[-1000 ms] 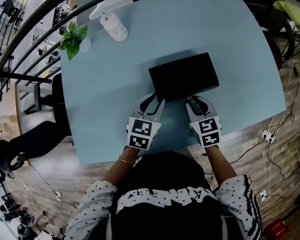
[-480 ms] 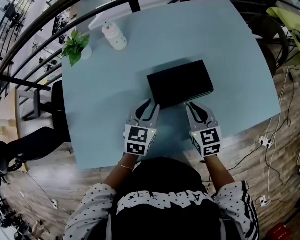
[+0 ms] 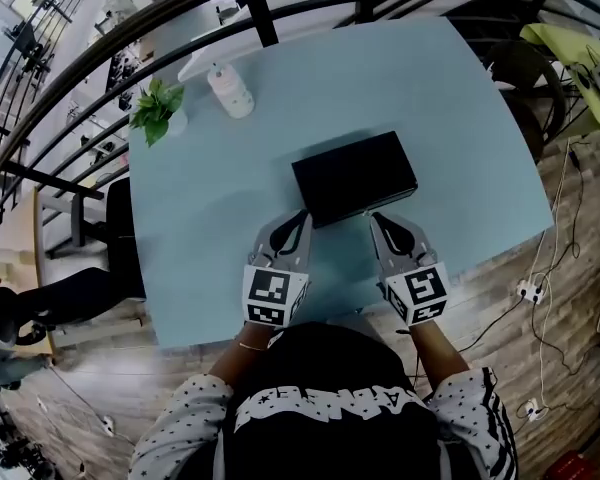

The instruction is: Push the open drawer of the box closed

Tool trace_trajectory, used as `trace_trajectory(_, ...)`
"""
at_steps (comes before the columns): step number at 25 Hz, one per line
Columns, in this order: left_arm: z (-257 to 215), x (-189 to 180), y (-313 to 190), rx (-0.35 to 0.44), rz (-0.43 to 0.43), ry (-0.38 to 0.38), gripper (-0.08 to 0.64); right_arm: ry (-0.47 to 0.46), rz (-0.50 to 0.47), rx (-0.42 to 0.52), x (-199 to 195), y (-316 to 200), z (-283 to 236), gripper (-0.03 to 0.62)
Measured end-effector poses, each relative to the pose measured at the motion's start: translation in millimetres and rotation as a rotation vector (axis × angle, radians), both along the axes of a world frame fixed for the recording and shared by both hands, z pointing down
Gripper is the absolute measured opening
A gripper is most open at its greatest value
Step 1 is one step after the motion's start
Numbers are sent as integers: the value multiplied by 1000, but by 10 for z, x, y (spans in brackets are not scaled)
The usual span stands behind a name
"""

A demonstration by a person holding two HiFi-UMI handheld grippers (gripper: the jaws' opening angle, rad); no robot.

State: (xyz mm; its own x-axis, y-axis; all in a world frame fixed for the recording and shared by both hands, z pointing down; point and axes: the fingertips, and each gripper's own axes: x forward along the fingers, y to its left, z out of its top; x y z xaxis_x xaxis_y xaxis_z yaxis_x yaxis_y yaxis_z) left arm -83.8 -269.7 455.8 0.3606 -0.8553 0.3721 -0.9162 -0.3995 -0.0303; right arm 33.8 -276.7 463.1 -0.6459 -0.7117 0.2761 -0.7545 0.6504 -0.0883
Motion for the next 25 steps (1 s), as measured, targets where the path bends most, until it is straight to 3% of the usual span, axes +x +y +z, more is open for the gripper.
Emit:
trace_trajectory(10, -473, 65, 263, 93, 17, 23, 0, -62, -41, 104, -35, 187, -610, -2)
trace_trajectory(21, -799, 48, 504, 143, 33, 82, 0, -88, -90, 163, -168, 472, -980, -2)
trace_trajectory(25, -834, 67, 533, 156, 45, 57, 0, -86, -99, 172, -178, 515, -1004, -2)
